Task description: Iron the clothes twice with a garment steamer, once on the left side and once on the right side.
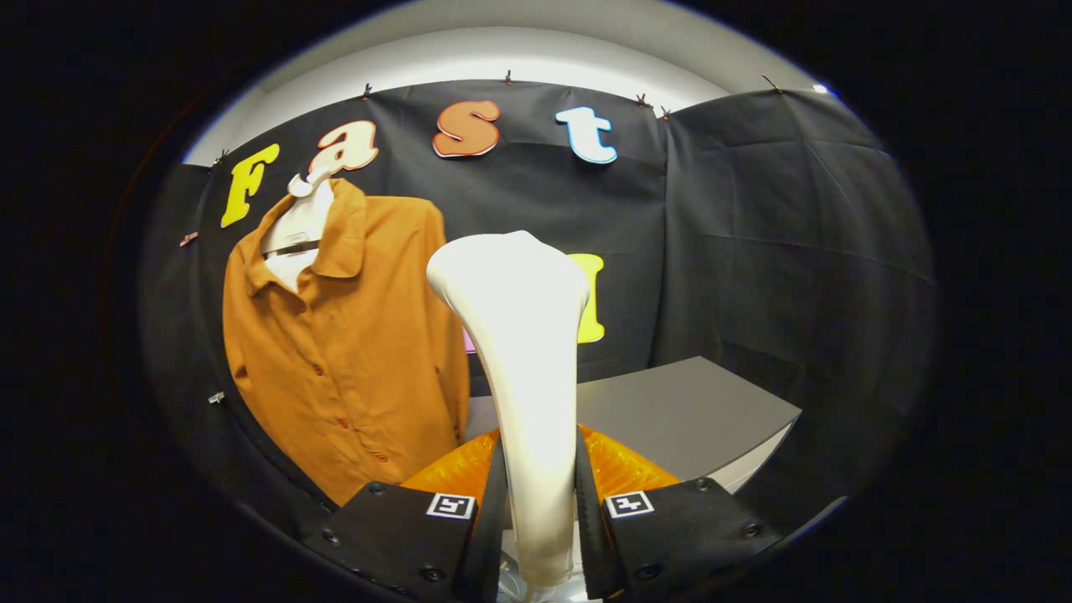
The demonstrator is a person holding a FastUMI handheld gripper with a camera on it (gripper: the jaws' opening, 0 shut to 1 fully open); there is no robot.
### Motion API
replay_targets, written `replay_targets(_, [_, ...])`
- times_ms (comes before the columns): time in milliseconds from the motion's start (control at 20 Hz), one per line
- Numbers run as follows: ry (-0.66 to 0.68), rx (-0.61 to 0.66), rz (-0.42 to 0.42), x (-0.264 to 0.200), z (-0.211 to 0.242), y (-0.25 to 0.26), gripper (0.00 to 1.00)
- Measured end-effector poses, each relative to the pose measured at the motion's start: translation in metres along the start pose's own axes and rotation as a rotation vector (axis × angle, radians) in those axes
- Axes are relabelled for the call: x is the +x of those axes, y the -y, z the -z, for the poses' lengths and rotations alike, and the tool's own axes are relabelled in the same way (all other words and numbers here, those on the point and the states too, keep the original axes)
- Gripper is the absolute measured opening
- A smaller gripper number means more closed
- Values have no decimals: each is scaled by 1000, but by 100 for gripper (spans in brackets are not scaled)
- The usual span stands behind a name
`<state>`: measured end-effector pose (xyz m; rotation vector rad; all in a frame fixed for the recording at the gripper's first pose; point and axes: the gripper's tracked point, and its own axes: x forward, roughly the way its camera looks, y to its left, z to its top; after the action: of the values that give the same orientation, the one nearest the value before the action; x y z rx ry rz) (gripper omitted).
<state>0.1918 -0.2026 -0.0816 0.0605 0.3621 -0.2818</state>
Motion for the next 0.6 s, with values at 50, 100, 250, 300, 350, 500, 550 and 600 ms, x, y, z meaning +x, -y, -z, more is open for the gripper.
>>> replay_targets(50, [1,-8,-16,-4,2,-16,42])
replay_targets(100, [1,-16,-30,-8,4,-33,42])
replay_targets(250, [7,-27,-60,-14,6,-73,42])
replay_targets(300, [10,-28,-63,-13,6,-84,42])
replay_targets(350, [13,-27,-63,-11,5,-93,42])
replay_targets(500, [2,-23,-52,2,7,-113,42])
replay_targets(550, [-4,-21,-55,6,8,-121,42])
replay_targets(600, [-10,-24,-57,12,9,-127,42])
